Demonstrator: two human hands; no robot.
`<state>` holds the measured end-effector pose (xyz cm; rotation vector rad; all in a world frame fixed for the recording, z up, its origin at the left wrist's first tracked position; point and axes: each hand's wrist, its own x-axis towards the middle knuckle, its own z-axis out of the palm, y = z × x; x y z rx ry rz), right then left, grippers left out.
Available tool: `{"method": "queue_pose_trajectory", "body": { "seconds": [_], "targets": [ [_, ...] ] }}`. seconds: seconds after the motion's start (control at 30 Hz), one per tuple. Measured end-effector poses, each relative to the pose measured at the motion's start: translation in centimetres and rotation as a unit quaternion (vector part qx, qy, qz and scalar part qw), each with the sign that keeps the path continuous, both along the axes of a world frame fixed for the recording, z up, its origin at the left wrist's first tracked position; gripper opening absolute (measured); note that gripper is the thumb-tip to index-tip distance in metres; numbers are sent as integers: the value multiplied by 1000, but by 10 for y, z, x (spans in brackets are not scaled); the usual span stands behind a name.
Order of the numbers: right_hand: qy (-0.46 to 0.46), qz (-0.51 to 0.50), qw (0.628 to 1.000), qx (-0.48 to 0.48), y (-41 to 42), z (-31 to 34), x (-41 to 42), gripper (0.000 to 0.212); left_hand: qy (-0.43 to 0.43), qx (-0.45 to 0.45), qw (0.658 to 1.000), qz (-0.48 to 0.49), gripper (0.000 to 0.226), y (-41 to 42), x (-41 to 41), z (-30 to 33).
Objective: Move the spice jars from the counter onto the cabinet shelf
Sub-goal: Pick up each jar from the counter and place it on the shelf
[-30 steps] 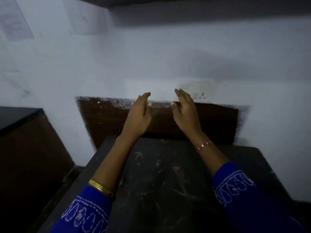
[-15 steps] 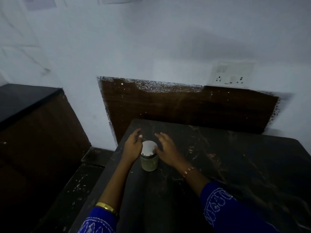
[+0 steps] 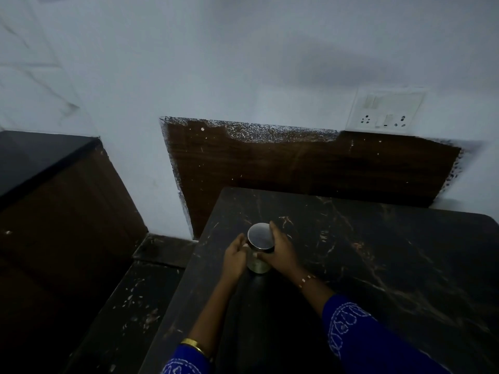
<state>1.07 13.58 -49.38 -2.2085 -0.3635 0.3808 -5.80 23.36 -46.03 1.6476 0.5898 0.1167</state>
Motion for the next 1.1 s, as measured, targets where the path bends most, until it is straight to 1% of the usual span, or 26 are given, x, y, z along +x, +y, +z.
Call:
{"method": "queue_pose_trajectory", "body": {
  "seconds": [0.1, 0.2, 0.27, 0.33, 0.4, 0.43, 0.47, 0.5, 0.53, 0.57, 0.63, 0.7, 0.73, 0.83, 0.9, 0.97, 1.03, 1.1],
  "targets": [
    [3, -58, 996, 69, -11, 6, 3, 86, -5, -35, 999, -5, 39, -2, 2, 3],
    [52, -93, 980, 168, -29, 20, 11, 81, -27, -52, 998, 0, 39, -1, 7, 13],
    [94, -93, 957, 259, -44, 36, 13, 72, -48, -66, 997, 7, 38, 0, 13, 22],
    [134, -74, 925, 348, -59, 54, 13, 61, -54, -78, 995, 0, 37, -3, 18, 32],
    [158, -55, 888, 428, -71, 68, 16, 51, -42, -103, 993, -36, 34, -11, 19, 44],
    [162, -51, 871, 461, -77, 73, 18, 51, -38, -137, 988, -67, 33, -17, 18, 49],
    [164, -50, 855, 489, -83, 80, 20, 57, -36, -186, 977, -98, 34, -26, 17, 55],
    [161, -54, 845, 508, -88, 86, 22, 64, -35, -244, 961, -125, 37, -36, 17, 61],
    [153, -64, 838, 520, -94, 93, 22, 64, -36, -288, 946, -145, 39, -46, 17, 64],
    [140, -81, 837, 523, -99, 99, 23, 56, -37, -325, 932, -158, 41, -57, 19, 67],
    [114, -133, 842, 511, -111, 110, 23, 35, -46, -360, 919, -158, 41, -80, 22, 74],
    [78, -183, 859, 471, -126, 118, 24, 30, -62, -348, 925, -142, 42, -102, 23, 81],
    [57, -201, 871, 444, -134, 122, 25, 29, -76, -321, 934, -135, 44, -112, 25, 83],
    [20, -205, 903, 376, -163, 132, 26, 27, -123, -163, 976, -80, 47, -143, 29, 90],
    [14, -168, 918, 358, -180, 137, 24, 29, -165, -80, 982, -42, 41, -160, 34, 94],
    [12, -142, 916, 376, -197, 143, 22, 25, -203, -24, 979, -24, 35, -176, 41, 98],
    [5, -138, 902, 409, -217, 153, 23, 19, -234, 24, 971, -30, 33, -191, 46, 103],
    [-1, -139, 886, 442, -237, 165, 25, 21, -260, 40, 963, -53, 33, -206, 50, 111]
  ]
}}
